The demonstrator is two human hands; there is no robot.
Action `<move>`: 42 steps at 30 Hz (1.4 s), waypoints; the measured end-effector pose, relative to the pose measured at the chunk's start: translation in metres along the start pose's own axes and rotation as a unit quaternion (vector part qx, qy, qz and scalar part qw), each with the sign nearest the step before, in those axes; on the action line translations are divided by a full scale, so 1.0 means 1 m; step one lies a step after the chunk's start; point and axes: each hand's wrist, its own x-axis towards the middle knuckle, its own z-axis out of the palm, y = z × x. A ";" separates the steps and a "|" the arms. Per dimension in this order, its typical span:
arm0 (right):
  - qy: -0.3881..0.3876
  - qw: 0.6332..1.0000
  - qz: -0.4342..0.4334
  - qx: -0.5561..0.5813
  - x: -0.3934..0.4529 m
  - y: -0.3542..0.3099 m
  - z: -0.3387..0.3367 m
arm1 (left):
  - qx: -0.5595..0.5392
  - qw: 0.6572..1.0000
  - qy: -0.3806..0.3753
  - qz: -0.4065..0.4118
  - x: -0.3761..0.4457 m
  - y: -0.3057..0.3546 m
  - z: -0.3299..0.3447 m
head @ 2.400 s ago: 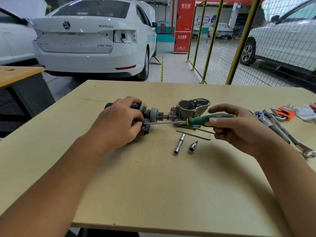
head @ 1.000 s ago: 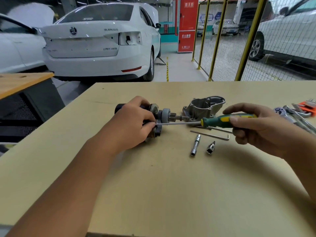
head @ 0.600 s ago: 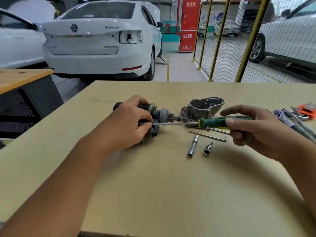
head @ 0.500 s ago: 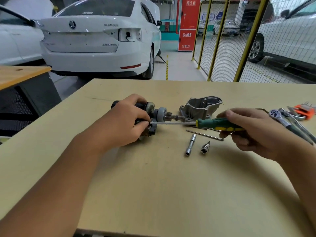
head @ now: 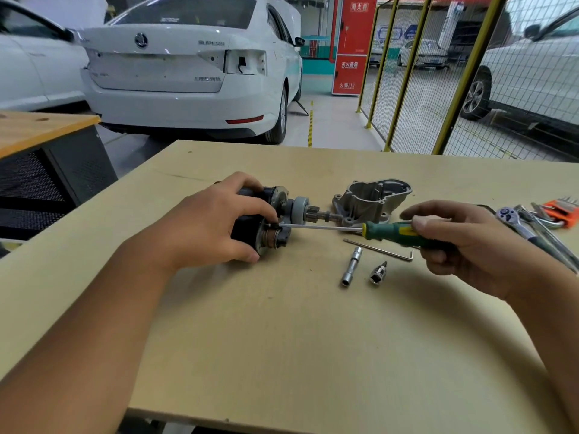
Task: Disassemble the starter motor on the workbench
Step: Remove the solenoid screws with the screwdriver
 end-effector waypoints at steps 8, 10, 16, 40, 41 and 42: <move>0.047 0.999 0.008 0.006 0.004 0.001 0.005 | -0.011 1.000 0.021 0.014 0.006 -0.002 0.010; 0.058 0.997 0.042 -0.017 0.004 0.002 0.004 | -0.001 1.000 0.022 0.010 0.008 -0.002 0.013; 0.032 0.999 -0.023 0.025 0.004 0.001 -0.002 | -0.003 0.999 0.043 0.010 0.011 0.001 0.017; 0.056 0.992 -0.039 0.105 0.010 0.007 -0.001 | 0.106 0.991 0.084 -0.002 0.009 0.022 0.019; 0.055 0.992 -0.047 0.108 0.009 0.008 -0.001 | 0.120 0.989 0.091 0.002 0.009 0.023 0.019; 0.052 0.992 -0.050 0.107 0.009 0.008 0.000 | 0.132 0.987 0.096 0.003 0.010 0.024 0.018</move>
